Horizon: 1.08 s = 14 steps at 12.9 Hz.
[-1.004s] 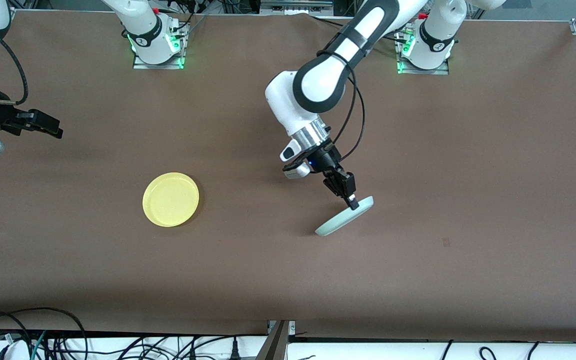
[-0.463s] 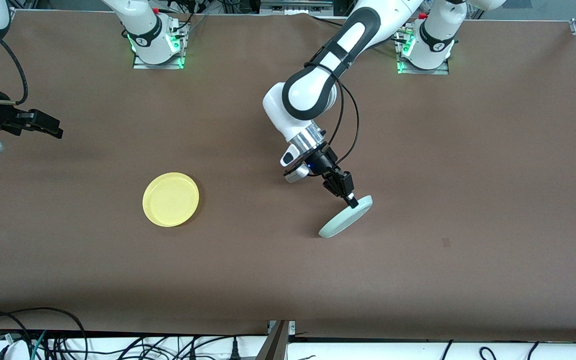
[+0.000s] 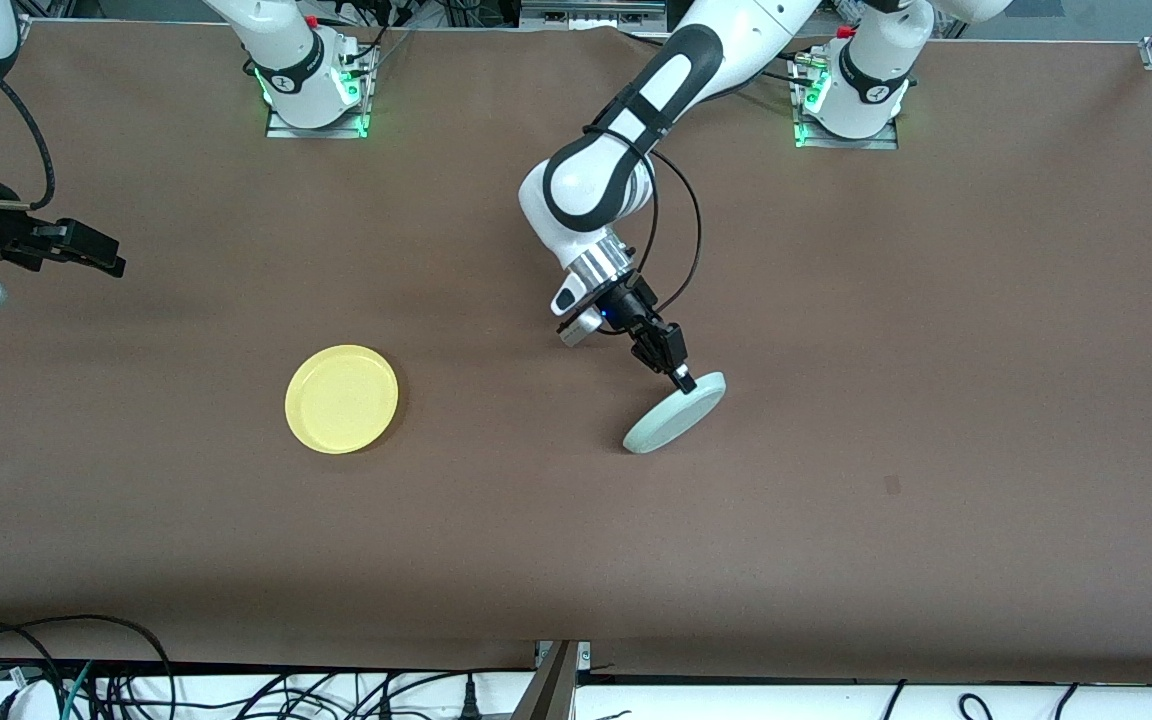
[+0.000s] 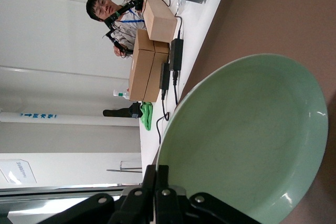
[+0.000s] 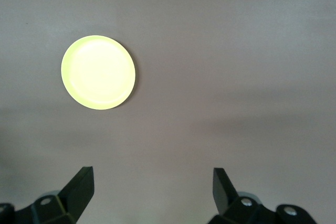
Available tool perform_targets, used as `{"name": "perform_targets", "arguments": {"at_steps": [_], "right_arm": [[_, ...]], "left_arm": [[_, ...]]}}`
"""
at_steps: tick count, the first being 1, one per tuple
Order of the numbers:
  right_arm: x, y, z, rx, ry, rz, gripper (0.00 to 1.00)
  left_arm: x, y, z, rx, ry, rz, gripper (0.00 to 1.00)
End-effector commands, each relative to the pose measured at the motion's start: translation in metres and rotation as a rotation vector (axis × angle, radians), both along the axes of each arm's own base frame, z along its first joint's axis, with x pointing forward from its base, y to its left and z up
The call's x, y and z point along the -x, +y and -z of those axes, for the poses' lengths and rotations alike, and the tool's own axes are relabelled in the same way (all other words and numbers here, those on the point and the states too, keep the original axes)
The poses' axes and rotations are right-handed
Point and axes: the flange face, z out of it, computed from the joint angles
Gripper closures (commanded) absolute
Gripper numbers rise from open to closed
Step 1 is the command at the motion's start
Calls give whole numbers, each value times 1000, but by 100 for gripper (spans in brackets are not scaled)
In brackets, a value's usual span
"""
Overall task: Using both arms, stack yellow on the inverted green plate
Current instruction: 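Lower the inverted green plate onto the table and open the left gripper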
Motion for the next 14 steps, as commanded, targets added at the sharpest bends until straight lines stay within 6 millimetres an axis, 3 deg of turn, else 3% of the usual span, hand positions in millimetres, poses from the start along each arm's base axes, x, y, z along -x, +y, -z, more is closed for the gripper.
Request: {"name": "perform_targets", "arguments": {"at_steps": [1,2,3,4,7,10,14], "right_arm": [[0,-1,-1,-19,8,-4,0],[0,-1,-1,-19,8,-4,0],[0,-1,-2,-19,6,-4,0],[0,-1,-1,-19,8,-4,0],[0,-1,-1,-19,9,-4,0],[1,-3,-1,-20,17,-2,0],[1,-3,-1,-21,15,-2,0]], "left_arm": [[19,-7,4,10,5,9,51],[25,-8,8,41,26,-19,39],[31,-13,7,78,39,-41,16],[36,-16,7,100,60,-56,0],[41,-23,9,289,194,-154,0],[35,-30,5,593,231,-294,0],[17,-29,-9,867,329,-437,0]]}}
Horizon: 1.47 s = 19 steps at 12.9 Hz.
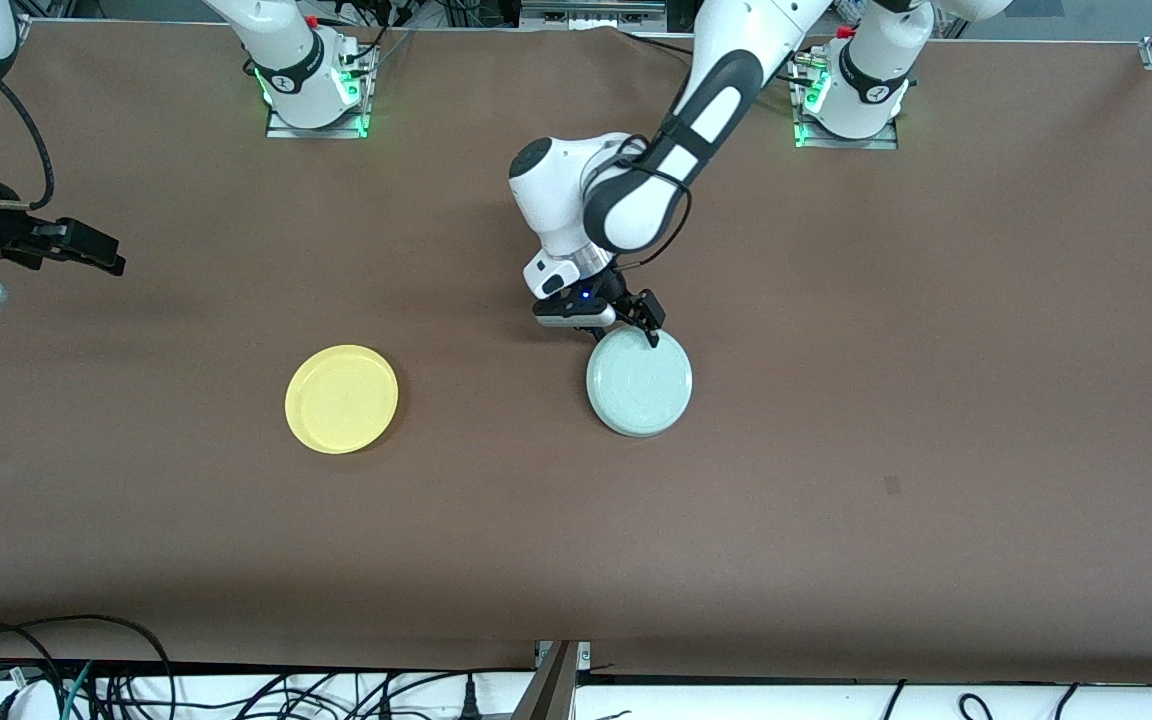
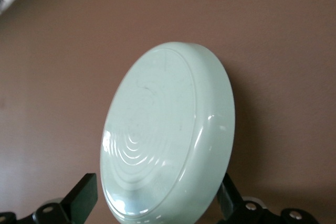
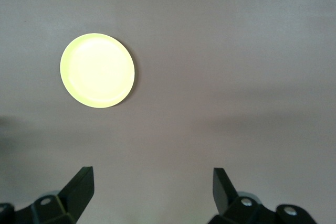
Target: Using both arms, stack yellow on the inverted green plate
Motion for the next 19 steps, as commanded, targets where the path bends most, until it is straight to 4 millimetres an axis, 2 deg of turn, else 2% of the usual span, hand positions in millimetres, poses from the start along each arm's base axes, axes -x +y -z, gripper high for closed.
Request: {"name": "perform_targets", "arguments": {"at_steps": [1,5,6,8,11,14,19], "right_arm": [[0,-2,-1,-21,8,-5,0],[0,-1,-1,-25,10,-4,0],[0,-1,-1,-25,10,-4,0],[0,-1,-1,-25,10,-4,0],[0,-1,-1,-25,10,-4,0],[0,-1,-1,-25,10,-4,0],[0,0,-1,-25,10,-6,0]], "left_arm": [[-16,8,-20,156,40,-105,0],[-28,11,-38,325,128,-241,0],[-39,20,-51,342,122,-254,0],[-63,45,-92,386,136,-239,0],[-104,116,-162,435,202,-250,0],[-128,198,-215,456,268,-287,0],[-146,331,-287,489,379,-306,0]]}}
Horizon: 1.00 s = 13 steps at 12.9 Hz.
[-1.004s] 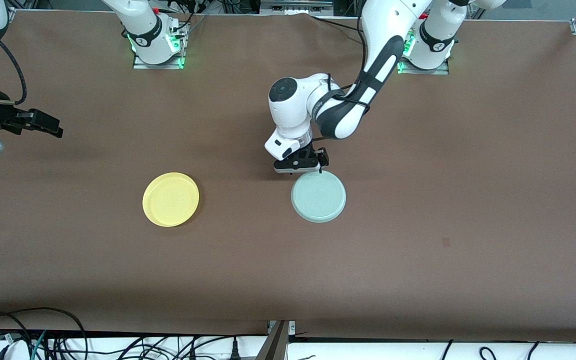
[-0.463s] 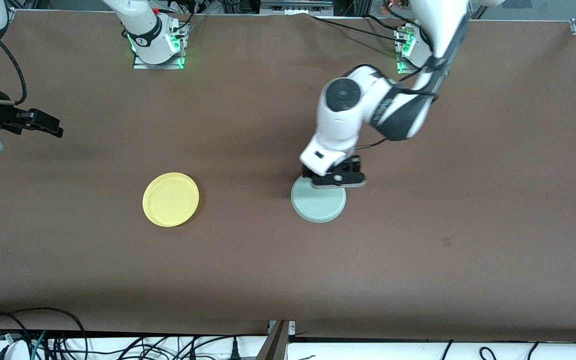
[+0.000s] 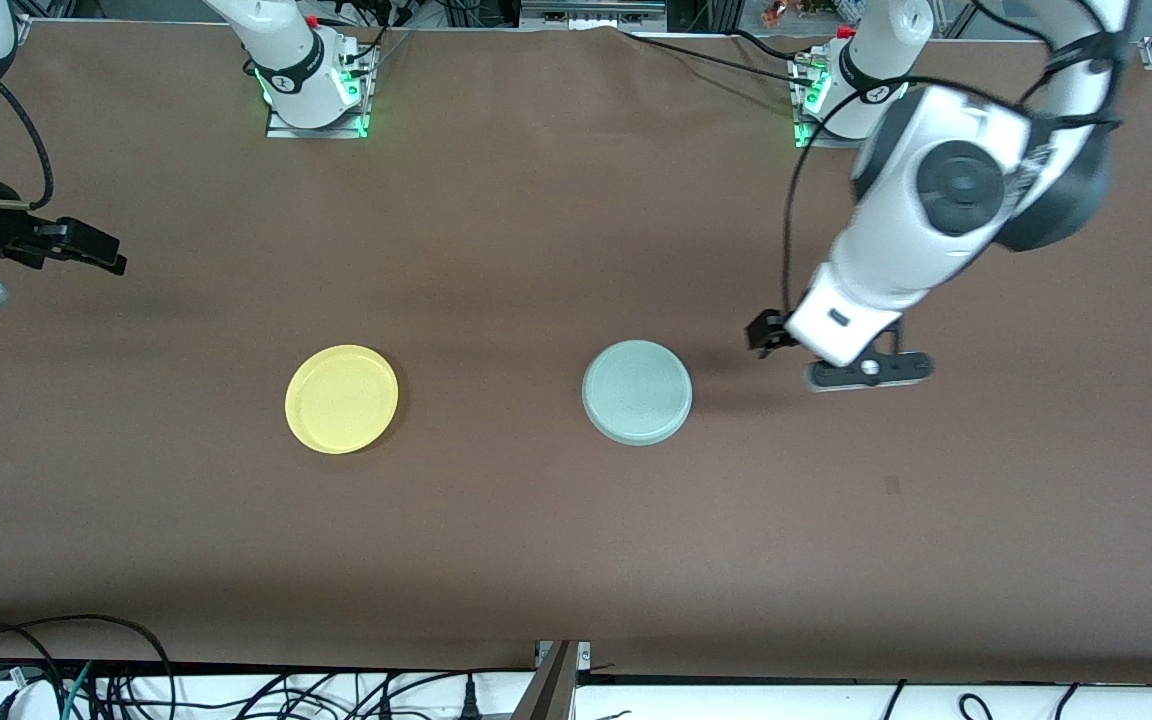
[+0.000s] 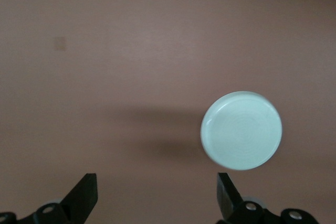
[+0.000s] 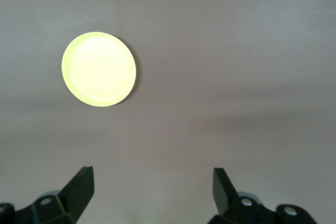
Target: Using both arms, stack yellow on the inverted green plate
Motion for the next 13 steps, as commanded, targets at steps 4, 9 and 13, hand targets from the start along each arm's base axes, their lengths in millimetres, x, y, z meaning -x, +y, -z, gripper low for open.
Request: {"name": "perform_targets", "arguments": {"at_steps": [4,9,13], "right_arm": [[-5,4,26,-19,95,-13,0],[-40,9,125,-38,170,-17,0],[-57,25,238,-125,98,29,0]], "left_arm": [[2,133,-56,31,59,44,0],[14,217,-72,20,71,39,0],[14,213,-76,21,60,54,0]]}}
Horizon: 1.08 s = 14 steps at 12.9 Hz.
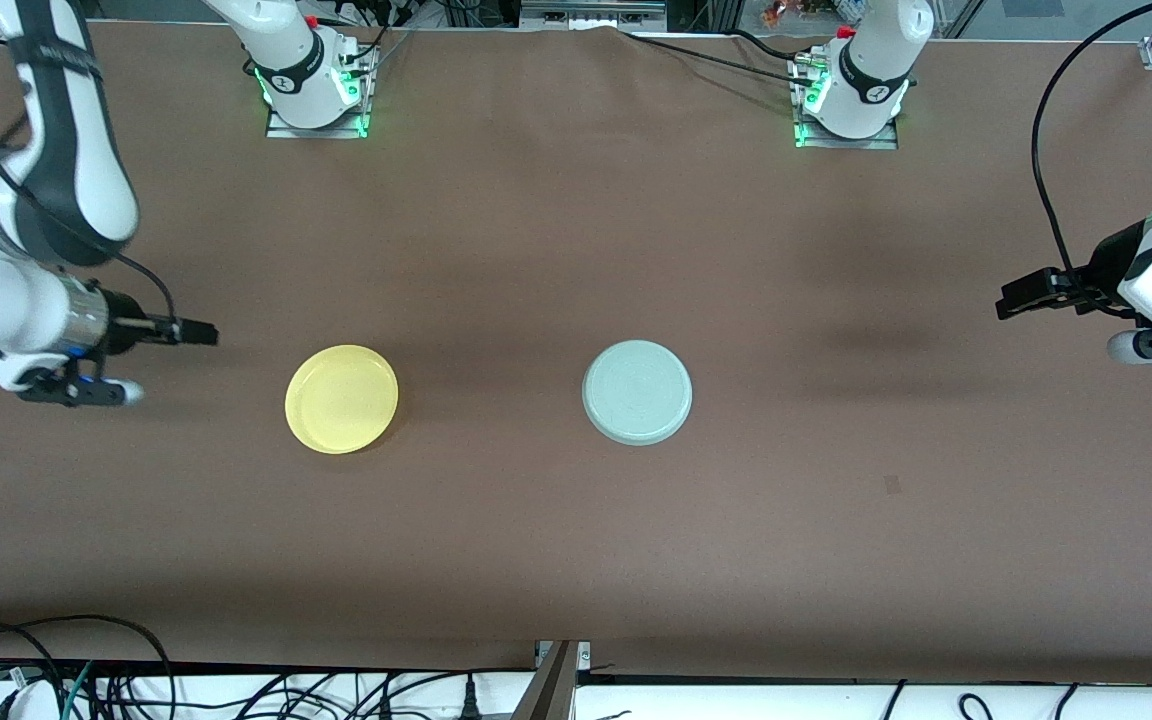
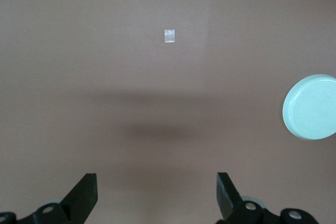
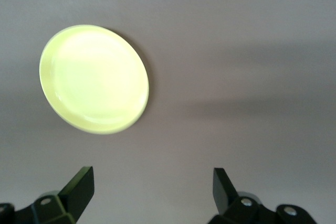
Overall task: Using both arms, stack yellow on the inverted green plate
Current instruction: 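Reach the right gripper to the yellow plate's rim and grasp it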
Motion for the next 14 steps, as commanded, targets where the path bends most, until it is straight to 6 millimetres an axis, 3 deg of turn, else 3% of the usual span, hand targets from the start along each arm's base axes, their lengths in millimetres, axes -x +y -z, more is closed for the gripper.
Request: {"name": "perform_targets", "arguments": {"at_steps": [1,2,4,6,7,8,12,14], "right_arm": [[2,12,63,-31,0,10,0],[0,16,86,-26,-22,8,0],[-2,24,136,-12,-115,11,0],[-4,29,162,-11,-174,15,9],[-2,28,173,-10,-164,16,20],[1,29,181,-11,-157,20,37],[2,31,178,-10,-158,36,100],[1,32,176,-12,-161,33,100]], "left_arm": [[6,4,-12,12,-14,7,0],[8,15,-12,13,-8,-10,0],[15,10,-16,12,2,2,0],[15,6,-15,12,7,8,0],[13,7,-11,13,25,6,0],[10,10,-5,14,39,5,0],[3,8,-9,13,26,2,0],[-1,7,-10,13,20,3,0]]}}
